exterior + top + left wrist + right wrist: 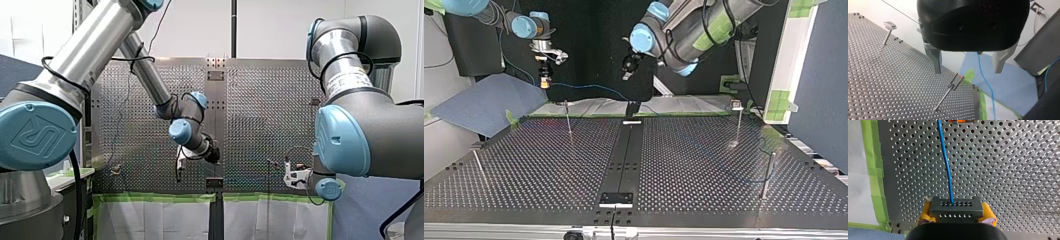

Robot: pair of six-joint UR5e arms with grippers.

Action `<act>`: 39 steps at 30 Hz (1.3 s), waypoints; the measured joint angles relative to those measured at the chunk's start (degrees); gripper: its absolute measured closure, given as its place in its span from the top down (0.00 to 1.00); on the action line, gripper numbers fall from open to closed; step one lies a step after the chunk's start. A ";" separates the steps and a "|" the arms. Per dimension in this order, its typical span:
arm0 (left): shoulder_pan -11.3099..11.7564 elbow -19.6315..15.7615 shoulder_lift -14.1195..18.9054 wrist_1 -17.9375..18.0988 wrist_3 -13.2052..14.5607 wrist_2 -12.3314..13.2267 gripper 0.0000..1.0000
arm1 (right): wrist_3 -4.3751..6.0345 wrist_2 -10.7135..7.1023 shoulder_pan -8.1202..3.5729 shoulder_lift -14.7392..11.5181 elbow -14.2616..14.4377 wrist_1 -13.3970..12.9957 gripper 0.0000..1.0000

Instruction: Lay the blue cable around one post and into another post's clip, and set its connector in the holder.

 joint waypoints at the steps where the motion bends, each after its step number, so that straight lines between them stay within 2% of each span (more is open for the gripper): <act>1: 0.00 0.41 -0.49 0.49 -0.08 0.02 1.00 | 0.01 0.00 0.00 -0.02 0.00 -0.01 0.00; 25: -0.85 10.78 -11.50 11.52 -1.08 1.65 1.00 | 0.06 0.09 0.01 0.00 -0.37 0.07 0.00; 35: -1.06 11.34 -16.58 16.59 -0.03 1.70 1.00 | 0.53 0.23 0.00 -0.01 -0.45 -0.12 0.00; 39: -1.04 11.46 -18.58 18.59 0.66 2.82 1.00 | 0.54 0.26 0.00 -0.02 -0.44 -0.13 0.00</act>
